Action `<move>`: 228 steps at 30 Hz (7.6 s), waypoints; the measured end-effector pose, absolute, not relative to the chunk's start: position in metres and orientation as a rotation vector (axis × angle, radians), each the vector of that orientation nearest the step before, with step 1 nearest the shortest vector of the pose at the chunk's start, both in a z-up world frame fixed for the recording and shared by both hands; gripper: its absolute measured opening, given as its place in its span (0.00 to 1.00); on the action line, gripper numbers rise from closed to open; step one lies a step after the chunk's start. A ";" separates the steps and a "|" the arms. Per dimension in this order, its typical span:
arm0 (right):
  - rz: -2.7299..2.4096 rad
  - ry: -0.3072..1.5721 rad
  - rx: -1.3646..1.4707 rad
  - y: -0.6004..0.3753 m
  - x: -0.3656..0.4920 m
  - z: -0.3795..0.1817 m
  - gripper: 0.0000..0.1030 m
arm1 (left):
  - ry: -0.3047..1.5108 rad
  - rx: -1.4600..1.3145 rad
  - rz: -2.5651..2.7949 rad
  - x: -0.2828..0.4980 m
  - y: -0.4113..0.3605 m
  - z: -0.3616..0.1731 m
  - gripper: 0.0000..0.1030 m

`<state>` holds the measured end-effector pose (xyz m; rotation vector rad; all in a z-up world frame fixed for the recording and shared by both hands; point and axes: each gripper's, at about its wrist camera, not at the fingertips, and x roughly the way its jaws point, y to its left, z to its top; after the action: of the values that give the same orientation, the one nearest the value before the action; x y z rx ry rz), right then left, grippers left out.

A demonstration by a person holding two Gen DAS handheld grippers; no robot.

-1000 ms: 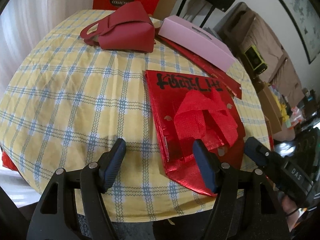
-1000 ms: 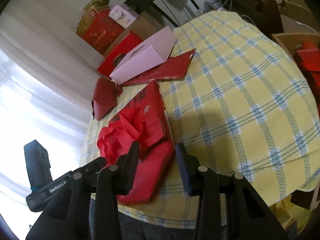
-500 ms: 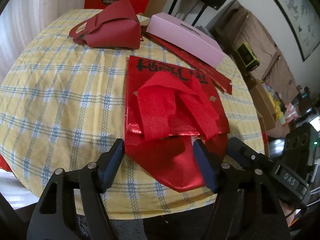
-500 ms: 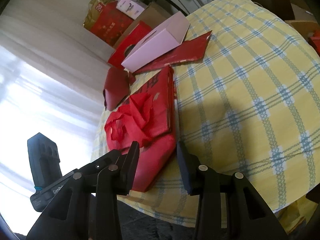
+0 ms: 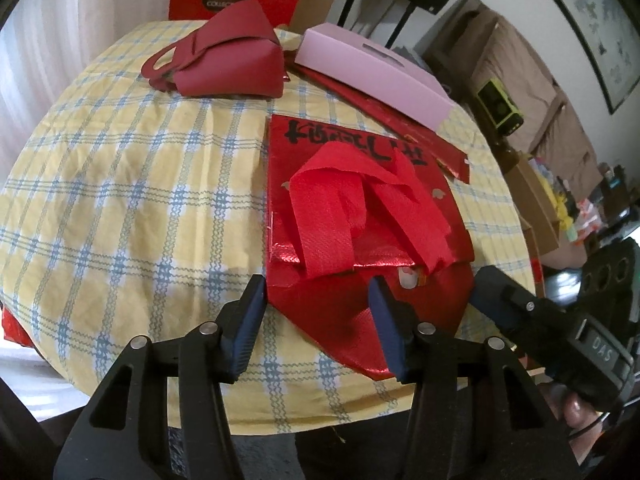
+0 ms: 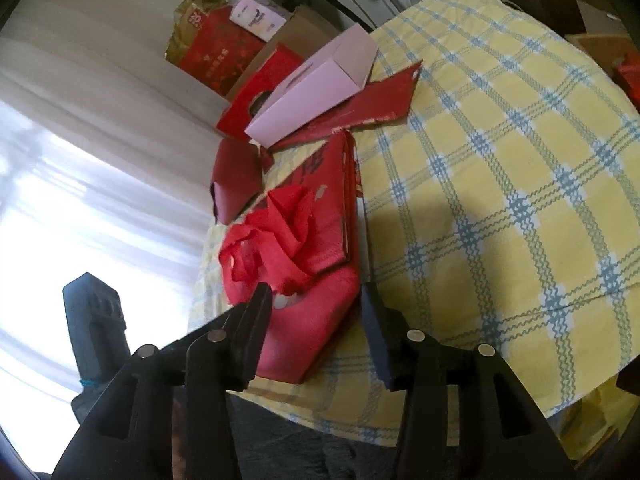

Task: Organize objects
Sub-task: 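Position both grippers over the red bag's handles on the table, then close both grippers on the red printed bag's edge and lift it, then carry the red printed bag with both grippers away from the table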

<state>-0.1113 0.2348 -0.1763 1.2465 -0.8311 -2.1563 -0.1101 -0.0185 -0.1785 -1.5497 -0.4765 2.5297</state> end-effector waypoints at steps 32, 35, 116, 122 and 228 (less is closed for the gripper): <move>-2.392 -0.465 1.260 0.216 -0.096 -0.142 0.45 | -0.370 -1.488 2.555 -0.099 -0.003 -0.157 0.44; -2.396 -0.466 1.255 0.217 -0.096 -0.140 0.44 | -0.362 -1.481 2.560 -0.098 -0.002 -0.155 0.44; -2.655 -0.048 0.894 0.205 -0.045 -0.068 0.16 | -0.238 -1.205 2.743 -0.068 0.009 -0.086 0.21; -2.661 -0.063 0.874 0.208 -0.038 -0.060 0.16 | -0.223 -1.179 2.752 -0.063 0.011 -0.076 0.21; -2.861 -0.200 0.428 0.322 0.119 0.074 0.17 | 0.063 -0.538 2.842 0.080 0.147 0.093 0.22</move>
<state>0.1191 0.3223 0.0736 0.4277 -0.2002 -2.8607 0.0804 0.1470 0.0933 -0.5381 0.0631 2.8418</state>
